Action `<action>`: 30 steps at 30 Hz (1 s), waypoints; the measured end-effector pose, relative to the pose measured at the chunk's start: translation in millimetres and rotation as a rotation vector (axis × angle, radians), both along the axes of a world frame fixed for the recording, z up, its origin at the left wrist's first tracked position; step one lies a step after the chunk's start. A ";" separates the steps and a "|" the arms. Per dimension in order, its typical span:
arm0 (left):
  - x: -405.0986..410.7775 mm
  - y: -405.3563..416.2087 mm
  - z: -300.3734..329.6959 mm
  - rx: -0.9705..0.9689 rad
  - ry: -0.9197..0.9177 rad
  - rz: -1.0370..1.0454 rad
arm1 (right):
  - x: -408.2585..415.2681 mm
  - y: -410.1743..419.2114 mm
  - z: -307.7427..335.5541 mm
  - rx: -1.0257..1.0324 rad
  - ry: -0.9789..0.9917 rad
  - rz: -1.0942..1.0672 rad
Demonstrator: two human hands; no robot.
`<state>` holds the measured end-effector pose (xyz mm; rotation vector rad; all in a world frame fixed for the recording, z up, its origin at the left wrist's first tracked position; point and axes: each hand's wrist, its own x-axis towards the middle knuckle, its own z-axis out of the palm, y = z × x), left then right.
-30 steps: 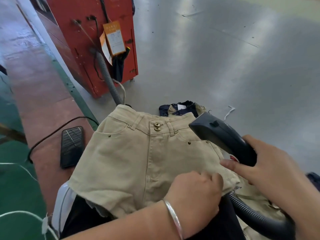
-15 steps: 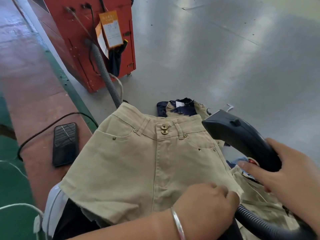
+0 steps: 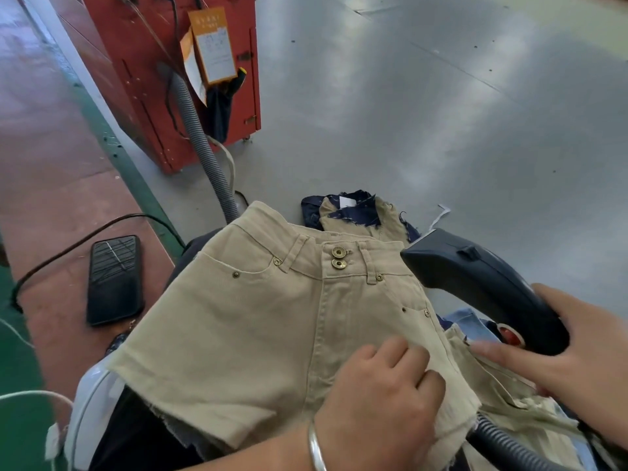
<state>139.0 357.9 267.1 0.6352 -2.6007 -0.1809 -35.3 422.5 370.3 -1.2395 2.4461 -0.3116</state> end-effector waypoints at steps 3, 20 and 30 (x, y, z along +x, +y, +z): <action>1.0 8.2 -8.1 -0.053 0.084 0.034 | -11.7 12.1 4.4 0.078 0.030 0.032; 5.2 2.8 -14.9 0.098 -0.014 0.036 | 28.7 -46.7 -0.7 0.254 0.042 0.203; 8.9 4.2 -12.7 0.141 -0.022 0.079 | 6.6 -147.9 -12.7 0.100 -0.017 0.091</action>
